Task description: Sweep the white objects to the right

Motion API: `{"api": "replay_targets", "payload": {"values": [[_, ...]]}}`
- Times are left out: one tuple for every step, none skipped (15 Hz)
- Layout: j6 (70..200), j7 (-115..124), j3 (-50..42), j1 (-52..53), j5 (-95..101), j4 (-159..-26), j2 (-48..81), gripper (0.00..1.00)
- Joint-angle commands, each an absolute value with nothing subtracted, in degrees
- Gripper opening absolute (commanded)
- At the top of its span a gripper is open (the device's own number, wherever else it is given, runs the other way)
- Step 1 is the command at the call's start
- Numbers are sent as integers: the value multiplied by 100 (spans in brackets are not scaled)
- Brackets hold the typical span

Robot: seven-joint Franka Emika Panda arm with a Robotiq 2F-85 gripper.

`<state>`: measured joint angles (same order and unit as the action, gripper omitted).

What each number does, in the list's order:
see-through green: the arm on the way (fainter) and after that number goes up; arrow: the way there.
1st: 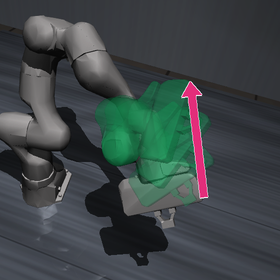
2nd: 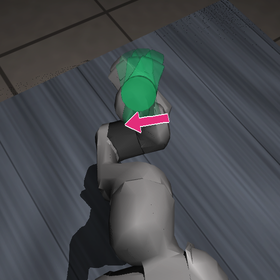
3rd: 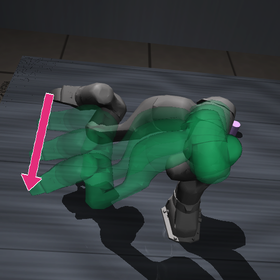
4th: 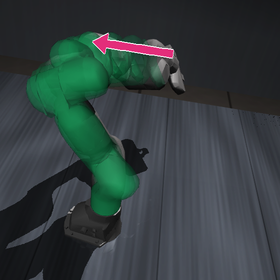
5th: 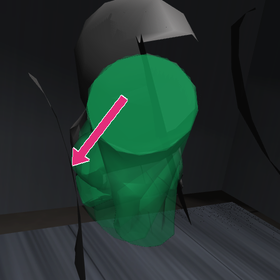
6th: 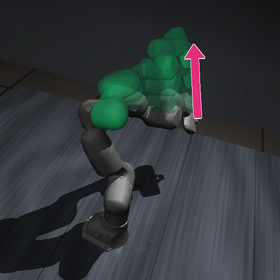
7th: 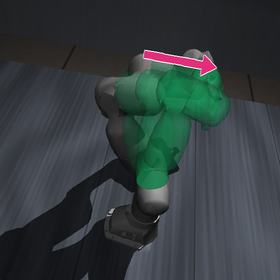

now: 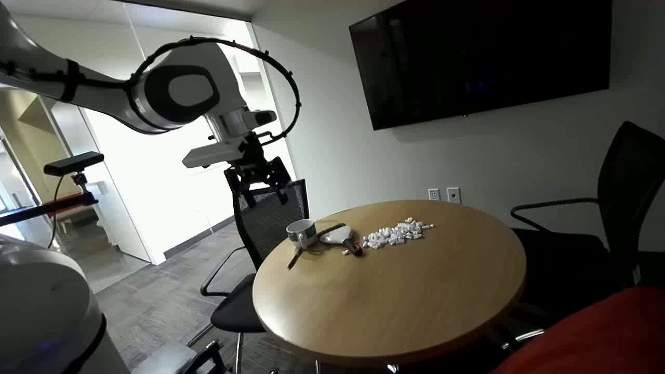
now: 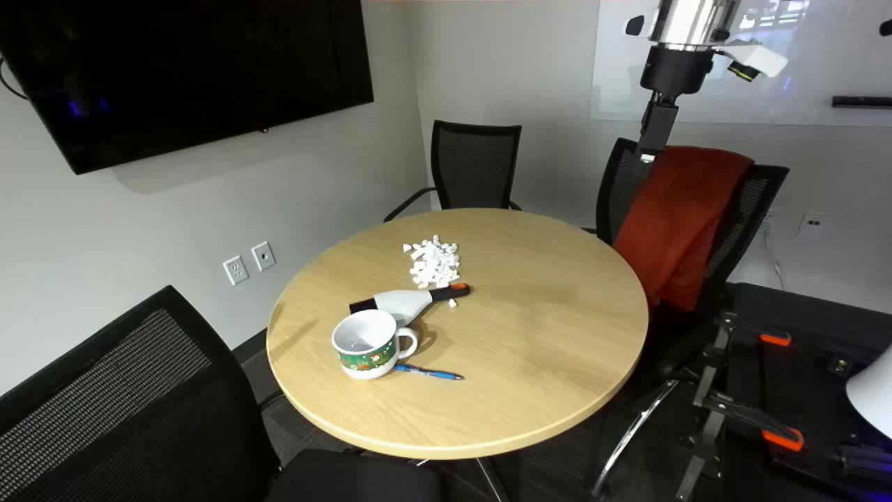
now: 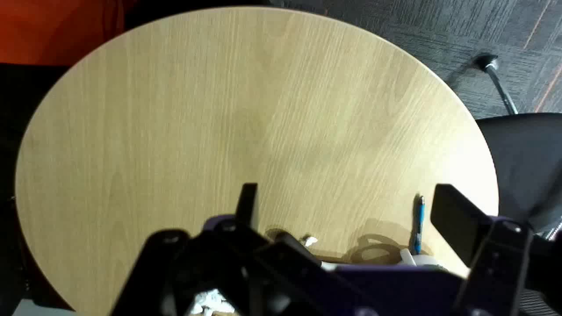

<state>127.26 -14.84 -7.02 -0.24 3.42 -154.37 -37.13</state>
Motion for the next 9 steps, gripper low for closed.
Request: {"api": "replay_targets", "payload": {"values": [[12709, -1490, -688, -35, 331, -15426, -3714, 100], [12709, -1490, -688, -35, 331, -15426, -3714, 100], [12709, -1490, -688, -35, 331, -15426, -3714, 100], [12709, -1490, -688, -35, 331, -15426, -3714, 100], [12709, -1490, -688, -35, 331, -15426, -3714, 100], [12709, -1490, -688, -35, 331, -15426, -3714, 100], [12986, -1573, -732, 5, 308, -15407, -3645, 100], [13084, -1782, -822, 106, 248, -15274, -3467, 100], [13188, -1989, -912, 206, 163, -15150, -3299, 100]]}}
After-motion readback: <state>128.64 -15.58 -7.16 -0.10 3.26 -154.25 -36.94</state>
